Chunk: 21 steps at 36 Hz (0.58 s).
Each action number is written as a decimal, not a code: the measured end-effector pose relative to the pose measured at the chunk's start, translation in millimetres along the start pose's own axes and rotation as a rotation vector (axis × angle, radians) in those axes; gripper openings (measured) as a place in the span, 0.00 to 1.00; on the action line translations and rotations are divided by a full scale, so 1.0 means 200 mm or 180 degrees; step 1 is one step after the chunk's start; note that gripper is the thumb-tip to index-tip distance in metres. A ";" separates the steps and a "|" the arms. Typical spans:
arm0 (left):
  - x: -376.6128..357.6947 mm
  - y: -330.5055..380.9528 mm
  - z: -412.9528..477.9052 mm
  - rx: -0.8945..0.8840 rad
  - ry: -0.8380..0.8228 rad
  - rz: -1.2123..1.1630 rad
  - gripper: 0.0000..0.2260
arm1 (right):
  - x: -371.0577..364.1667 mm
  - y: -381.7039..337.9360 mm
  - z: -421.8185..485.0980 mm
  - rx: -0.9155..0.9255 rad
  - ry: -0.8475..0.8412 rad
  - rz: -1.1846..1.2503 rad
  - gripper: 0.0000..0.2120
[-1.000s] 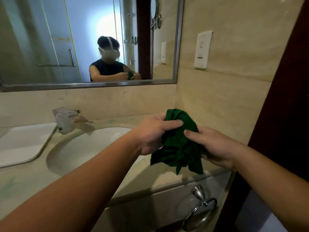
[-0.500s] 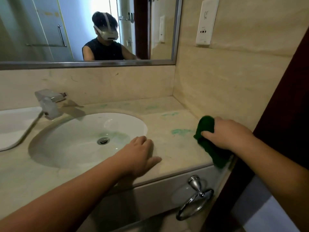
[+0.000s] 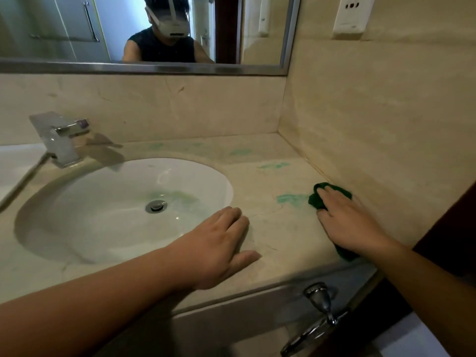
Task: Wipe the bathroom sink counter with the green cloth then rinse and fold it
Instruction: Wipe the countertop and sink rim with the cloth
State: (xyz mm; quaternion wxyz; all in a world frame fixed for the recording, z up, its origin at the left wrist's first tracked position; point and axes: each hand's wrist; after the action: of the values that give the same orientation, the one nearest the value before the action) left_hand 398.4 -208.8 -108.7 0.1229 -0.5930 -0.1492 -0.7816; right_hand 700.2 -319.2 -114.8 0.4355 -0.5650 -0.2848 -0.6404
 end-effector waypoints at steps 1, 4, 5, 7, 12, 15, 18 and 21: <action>0.01 0.00 0.00 0.0027 -0.0047 -0.0042 0.35 | -0.01 -0.02 0.01 -0.0002 -0.0010 -0.0027 0.29; 0.06 -0.02 0.01 0.0059 -0.0267 -0.0118 0.37 | -0.02 -0.07 0.04 -0.0003 -0.0051 -0.0005 0.28; 0.08 -0.03 0.01 0.0107 -0.0377 -0.0125 0.38 | -0.03 -0.09 0.05 0.0016 -0.0061 0.0020 0.28; 0.12 -0.06 -0.01 0.0291 -0.0560 -0.0109 0.42 | -0.04 -0.12 0.06 0.0074 -0.0096 0.0071 0.28; 0.15 -0.13 -0.07 0.0829 -0.0974 0.0262 0.48 | -0.07 -0.31 0.07 0.0269 -0.0087 0.0190 0.28; 0.14 -0.14 -0.09 0.0953 -0.1012 0.0289 0.44 | -0.10 -0.54 0.08 0.0485 -0.0037 0.0325 0.28; 0.15 -0.09 -0.09 0.1013 -0.0960 0.0512 0.45 | -0.15 -0.76 0.09 0.0680 0.0157 0.0472 0.28; 0.18 -0.04 -0.11 0.0991 -0.0934 0.0686 0.42 | -0.15 -0.96 0.13 0.0593 0.0134 0.0945 0.26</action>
State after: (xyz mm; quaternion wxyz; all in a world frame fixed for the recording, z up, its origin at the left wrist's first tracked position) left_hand 366.7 -210.0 -79.8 0.2726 -0.6866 -0.2200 -0.6371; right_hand 543.7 -201.2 -113.8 0.5816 -0.5444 -0.2471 -0.5516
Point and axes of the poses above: each hand's wrist, its own z-axis towards the middle knuckle, its own x-axis out of the back of the hand, y = z × x, and after that the axes turned 10 degrees about y, right-handed
